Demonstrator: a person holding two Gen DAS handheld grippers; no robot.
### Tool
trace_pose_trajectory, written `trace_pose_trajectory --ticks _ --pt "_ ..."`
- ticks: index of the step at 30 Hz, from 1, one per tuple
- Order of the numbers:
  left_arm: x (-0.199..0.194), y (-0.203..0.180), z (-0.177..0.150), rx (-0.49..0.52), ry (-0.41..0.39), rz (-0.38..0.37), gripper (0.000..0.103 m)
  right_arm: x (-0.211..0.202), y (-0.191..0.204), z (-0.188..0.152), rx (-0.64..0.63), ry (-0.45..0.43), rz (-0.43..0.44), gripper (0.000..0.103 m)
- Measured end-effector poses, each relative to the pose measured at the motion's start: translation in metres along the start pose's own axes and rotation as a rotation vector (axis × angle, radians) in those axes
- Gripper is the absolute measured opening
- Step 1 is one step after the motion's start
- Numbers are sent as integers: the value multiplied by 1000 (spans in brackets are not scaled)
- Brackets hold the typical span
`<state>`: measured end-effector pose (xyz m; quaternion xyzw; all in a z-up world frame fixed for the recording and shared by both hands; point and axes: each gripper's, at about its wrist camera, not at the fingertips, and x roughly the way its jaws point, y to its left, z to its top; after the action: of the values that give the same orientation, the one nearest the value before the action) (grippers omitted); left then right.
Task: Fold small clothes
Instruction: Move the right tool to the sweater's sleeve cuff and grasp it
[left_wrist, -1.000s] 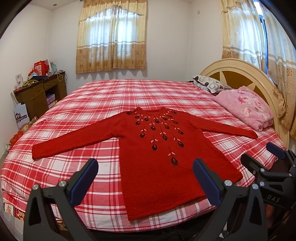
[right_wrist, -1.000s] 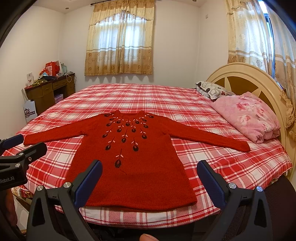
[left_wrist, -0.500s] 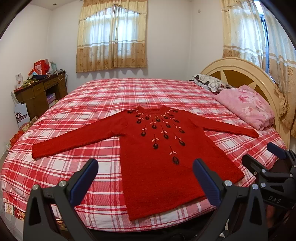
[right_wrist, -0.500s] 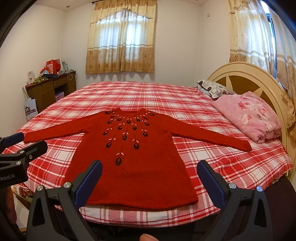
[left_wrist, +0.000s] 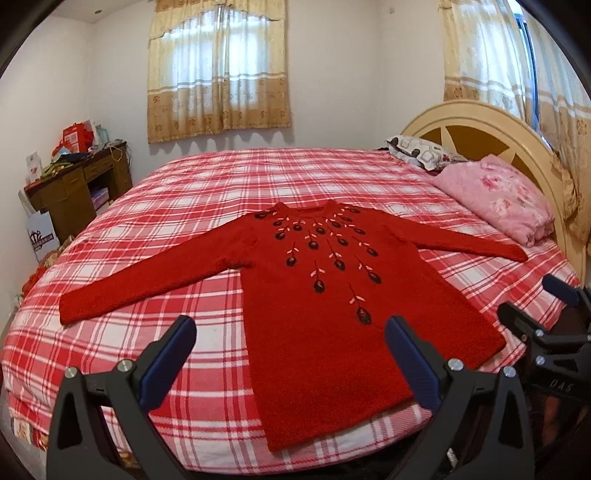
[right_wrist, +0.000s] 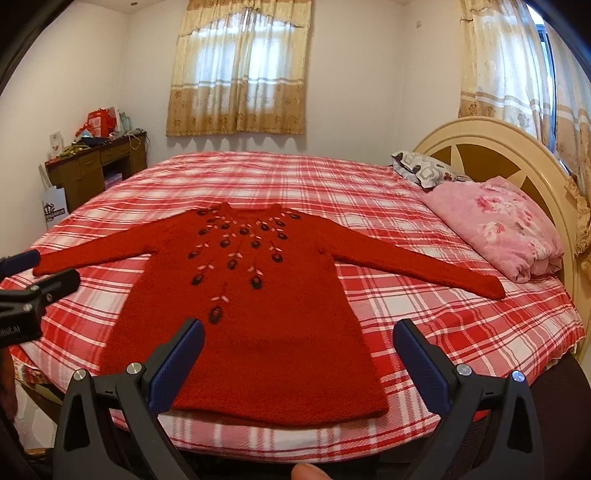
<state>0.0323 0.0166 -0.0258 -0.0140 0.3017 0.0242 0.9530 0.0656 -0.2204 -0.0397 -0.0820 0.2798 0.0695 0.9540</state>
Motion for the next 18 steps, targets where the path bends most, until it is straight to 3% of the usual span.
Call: trace_pose_trajectory --ticks 6,18 --pt "37 1 9 49 26 39 103 38 -36 3 25 56 -52 102" --pt "123 -5 21 87 127 59 103 125 -146 8 170 203 -188 102"
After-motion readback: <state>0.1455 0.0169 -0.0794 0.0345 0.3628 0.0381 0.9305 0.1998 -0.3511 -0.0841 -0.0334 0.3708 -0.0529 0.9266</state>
